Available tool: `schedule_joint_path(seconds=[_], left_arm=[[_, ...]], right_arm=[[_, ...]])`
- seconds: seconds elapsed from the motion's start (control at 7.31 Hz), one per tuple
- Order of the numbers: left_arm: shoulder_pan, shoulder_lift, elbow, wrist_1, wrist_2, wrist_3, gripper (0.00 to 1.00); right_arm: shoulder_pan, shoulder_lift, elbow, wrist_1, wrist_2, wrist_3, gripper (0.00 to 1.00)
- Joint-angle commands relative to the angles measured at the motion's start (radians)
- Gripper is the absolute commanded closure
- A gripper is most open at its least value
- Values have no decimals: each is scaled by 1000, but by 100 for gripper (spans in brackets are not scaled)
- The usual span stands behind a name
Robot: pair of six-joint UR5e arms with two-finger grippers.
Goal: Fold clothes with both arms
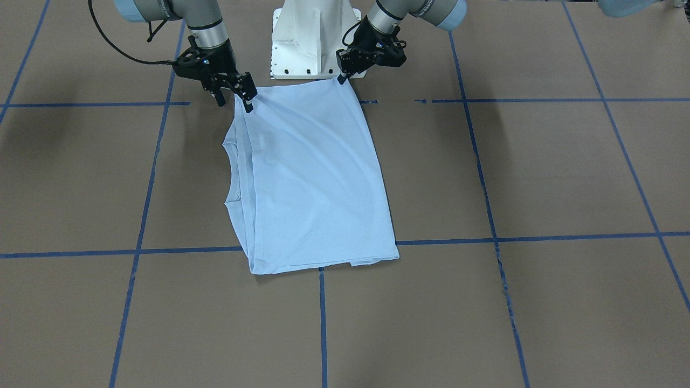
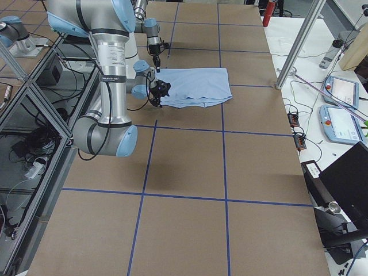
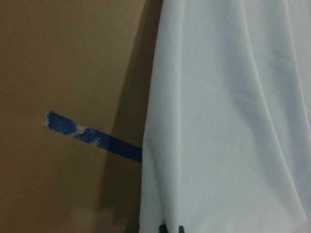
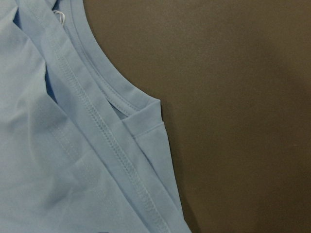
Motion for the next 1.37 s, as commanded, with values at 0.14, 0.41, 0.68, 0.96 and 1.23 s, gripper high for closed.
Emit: schedule_joint_path(seconds=[0.14, 0.41, 0.68, 0.96, 1.23], left_arm=[[0, 1, -5, 0, 0, 0, 100], [0, 0, -8, 0, 0, 0, 100], [0, 0, -8, 0, 0, 0, 100], [0, 0, -8, 0, 0, 0, 100], [0, -2, -8, 0, 0, 0, 100]], right_arm=[[-24, 28, -28, -20, -34, -1, 14], [-22, 77, -31, -98, -62, -9, 17], [-13, 77, -40, -98, -63, -17, 21], [4, 80, -38, -98, -60, -27, 58], [13, 80, -38, -98, -60, -52, 100]])
